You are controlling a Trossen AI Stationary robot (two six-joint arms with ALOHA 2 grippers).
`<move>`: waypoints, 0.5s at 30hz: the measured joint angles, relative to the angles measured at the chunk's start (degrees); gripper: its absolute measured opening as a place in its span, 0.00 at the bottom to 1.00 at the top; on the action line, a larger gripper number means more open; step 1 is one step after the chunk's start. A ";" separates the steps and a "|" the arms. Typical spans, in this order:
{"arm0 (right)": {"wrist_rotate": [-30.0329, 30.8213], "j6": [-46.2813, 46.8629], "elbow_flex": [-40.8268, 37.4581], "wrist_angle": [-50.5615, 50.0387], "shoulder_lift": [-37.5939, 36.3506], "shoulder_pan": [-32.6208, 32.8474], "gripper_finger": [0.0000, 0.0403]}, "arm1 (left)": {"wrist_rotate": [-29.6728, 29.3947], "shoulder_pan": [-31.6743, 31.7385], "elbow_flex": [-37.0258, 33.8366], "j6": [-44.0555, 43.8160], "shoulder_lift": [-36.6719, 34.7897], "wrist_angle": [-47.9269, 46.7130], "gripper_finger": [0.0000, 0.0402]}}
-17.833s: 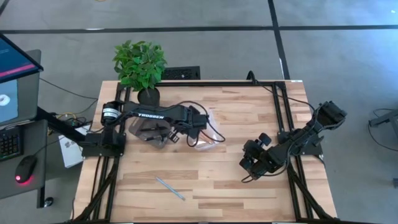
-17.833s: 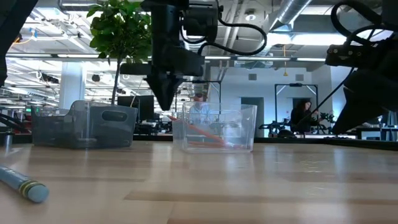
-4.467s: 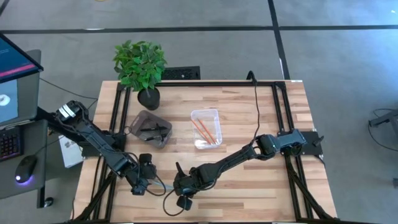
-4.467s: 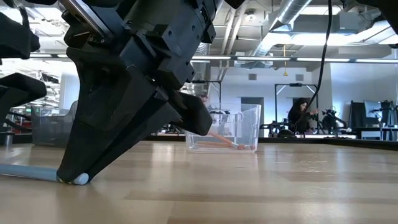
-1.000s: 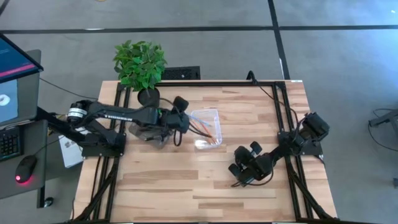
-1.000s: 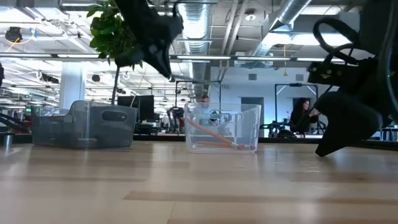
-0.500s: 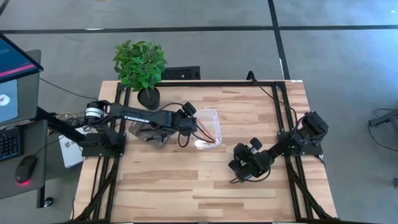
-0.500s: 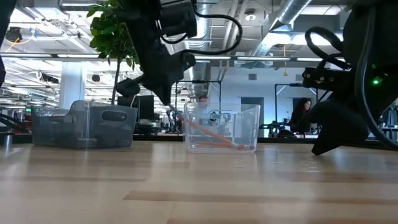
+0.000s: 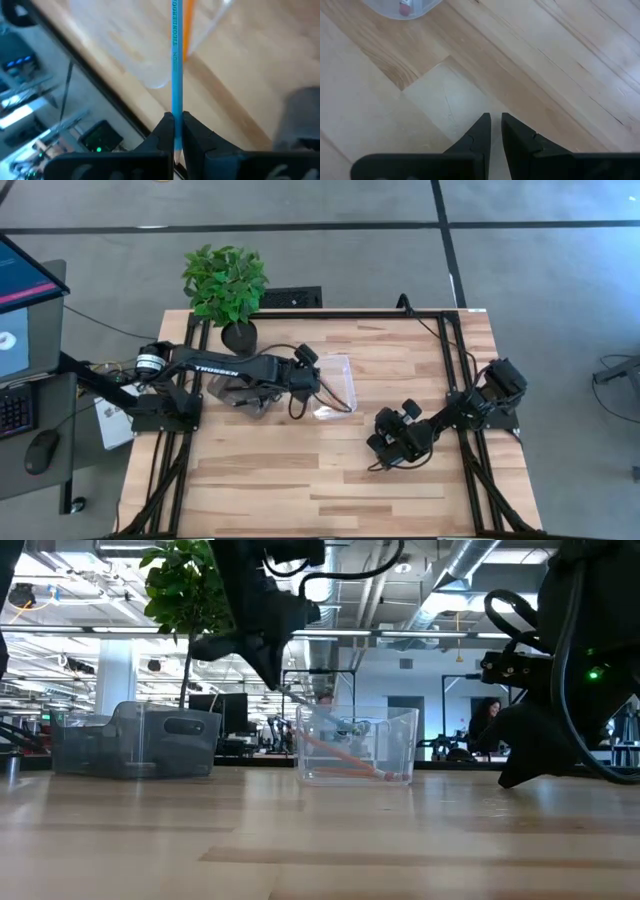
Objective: Sort pens & pencils
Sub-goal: Put the blue pencil into the white bin
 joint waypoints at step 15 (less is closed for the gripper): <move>0.00 0.00 -0.02 0.26 0.02 0.00 0.17 | -5.65 -2.10 -0.84 1.19 0.17 -3.12 0.00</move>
